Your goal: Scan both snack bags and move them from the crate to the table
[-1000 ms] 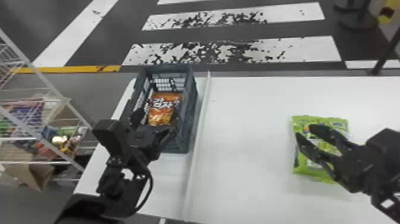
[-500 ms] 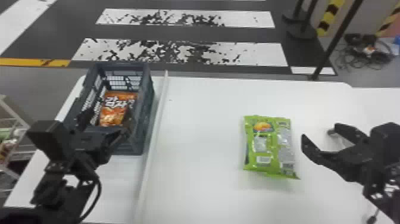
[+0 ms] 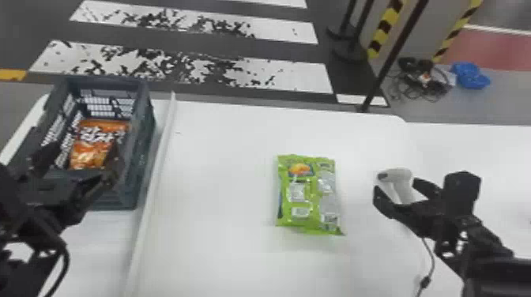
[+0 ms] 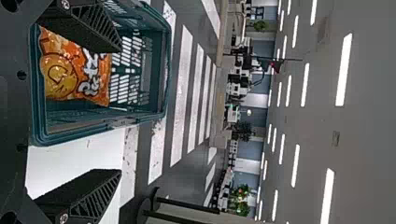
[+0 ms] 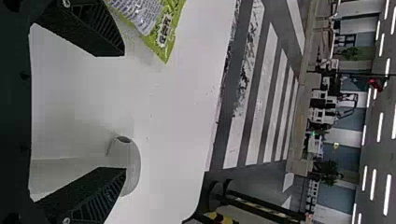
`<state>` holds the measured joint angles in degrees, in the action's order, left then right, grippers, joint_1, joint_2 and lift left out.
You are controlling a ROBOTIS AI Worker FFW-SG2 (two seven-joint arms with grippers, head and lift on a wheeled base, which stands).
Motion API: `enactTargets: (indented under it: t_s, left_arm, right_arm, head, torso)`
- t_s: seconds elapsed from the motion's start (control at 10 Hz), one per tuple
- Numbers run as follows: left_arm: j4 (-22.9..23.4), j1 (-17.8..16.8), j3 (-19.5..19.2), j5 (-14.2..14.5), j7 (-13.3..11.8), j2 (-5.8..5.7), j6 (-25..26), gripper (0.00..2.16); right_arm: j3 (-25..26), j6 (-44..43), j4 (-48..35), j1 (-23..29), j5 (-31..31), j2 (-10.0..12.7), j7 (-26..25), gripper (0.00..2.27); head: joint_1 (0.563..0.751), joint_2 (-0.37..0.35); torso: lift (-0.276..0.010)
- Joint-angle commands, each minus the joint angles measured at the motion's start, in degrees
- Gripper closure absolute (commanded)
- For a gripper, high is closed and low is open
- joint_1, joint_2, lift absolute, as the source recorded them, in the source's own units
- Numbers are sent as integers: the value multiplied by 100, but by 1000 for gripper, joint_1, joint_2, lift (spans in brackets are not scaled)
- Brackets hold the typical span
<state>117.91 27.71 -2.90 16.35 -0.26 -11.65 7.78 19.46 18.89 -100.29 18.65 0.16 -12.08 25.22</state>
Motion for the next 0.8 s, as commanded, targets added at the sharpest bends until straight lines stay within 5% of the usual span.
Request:
enactTargets:
  t_s: [0.0,0.5,0.6,0.7]
  left_arm:
    - [4,6,-9,0,0,-4,-8,76]
    - [4,6,-9,18,0,-48,9,76]
    - [4,6,-9,35,0,-57,-8,76]
    - [-5,-29,0,53,0,-74,9,76]
  right_arm:
    - [-3,6,484,-300,72,-110,-9,39]
    - [-109,129,1503,-942,406,-444,-35,140]
    - [-126,147,1679,-1039,485,-470,-35,461]
    - [-135,182,1705,-1039,555,-488,-35,1146]
  head:
    - [695,-168]
    - [695,-213]
    - [695,-217]
    - [695,-225]
  torso:
    - [-88]
    - [-88]
    - [-88]
    - [-88]
